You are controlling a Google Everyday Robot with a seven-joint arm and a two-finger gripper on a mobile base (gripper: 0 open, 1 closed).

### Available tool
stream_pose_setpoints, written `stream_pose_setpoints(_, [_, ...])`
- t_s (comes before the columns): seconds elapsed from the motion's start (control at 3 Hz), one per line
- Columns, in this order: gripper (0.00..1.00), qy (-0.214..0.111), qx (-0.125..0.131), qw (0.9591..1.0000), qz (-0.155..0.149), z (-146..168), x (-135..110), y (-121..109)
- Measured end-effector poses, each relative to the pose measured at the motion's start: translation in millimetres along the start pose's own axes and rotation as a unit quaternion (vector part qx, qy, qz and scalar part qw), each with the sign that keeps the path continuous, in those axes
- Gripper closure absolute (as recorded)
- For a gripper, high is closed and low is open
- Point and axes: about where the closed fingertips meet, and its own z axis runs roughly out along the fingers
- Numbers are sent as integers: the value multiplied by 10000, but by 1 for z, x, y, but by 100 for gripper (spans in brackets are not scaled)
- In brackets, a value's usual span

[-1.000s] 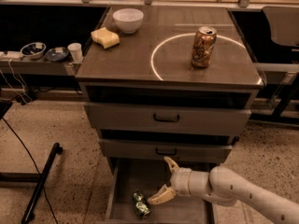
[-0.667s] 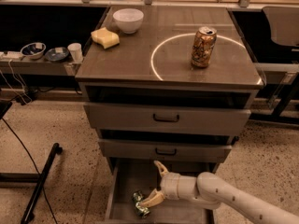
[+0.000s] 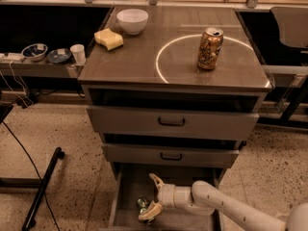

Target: Pick green can from bottom drawer and place on counter

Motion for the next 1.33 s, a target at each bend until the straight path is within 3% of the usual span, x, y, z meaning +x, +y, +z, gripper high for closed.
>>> stream_pose_setpoints(0.33, [0,-9,-4,10000,20,3,3,-3])
stream_pose_setpoints(0.67, [0,171,-10,9995,263,12,16,-4])
stream_pose_setpoints(1.33, [0,198,255,9990,321,31,91,-10])
